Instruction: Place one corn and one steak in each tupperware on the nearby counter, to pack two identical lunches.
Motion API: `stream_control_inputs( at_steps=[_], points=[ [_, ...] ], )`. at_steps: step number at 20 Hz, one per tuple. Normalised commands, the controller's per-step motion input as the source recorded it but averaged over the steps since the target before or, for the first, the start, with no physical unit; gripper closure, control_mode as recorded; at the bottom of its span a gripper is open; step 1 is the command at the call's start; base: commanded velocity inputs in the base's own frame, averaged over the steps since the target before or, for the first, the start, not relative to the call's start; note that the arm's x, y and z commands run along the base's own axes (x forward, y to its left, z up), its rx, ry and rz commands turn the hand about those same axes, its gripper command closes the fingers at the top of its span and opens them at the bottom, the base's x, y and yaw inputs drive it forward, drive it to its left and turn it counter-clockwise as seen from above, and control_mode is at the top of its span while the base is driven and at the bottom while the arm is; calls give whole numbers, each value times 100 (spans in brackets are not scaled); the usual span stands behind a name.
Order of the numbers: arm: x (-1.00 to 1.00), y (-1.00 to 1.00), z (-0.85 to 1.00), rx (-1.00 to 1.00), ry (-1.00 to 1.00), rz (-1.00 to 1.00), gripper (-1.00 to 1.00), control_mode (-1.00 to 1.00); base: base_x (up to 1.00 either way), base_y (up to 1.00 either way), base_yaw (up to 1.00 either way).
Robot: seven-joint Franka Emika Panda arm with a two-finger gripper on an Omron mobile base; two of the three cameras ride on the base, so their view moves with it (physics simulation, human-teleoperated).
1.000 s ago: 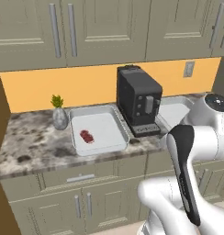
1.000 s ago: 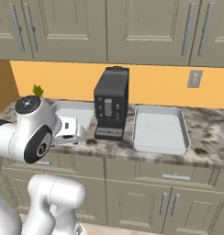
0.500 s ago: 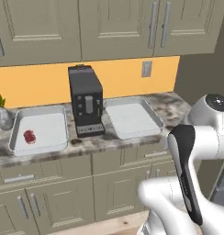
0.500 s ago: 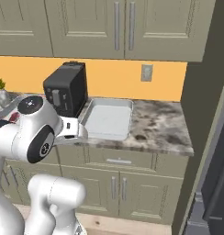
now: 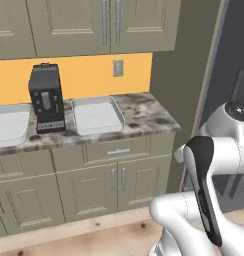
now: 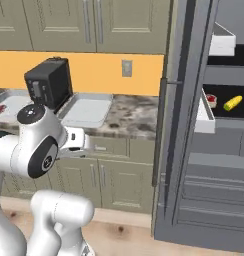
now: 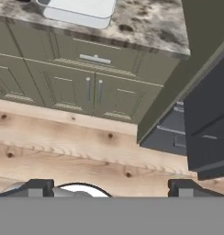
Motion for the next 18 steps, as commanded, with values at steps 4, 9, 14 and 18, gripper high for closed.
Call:
stream_control_inputs(
  at_steps=[4,9,14,18],
  points=[
    [0,0,0,0,0,0,-100,100,-4,-100,0],
    [0,0,0,0,0,0,-100,100,0,-100,-1],
    [0,0,0,0,0,0,-100,100,6,-100,-2],
    [0,0,0,0,0,0,-100,100,19,-99,-4]
  ],
)
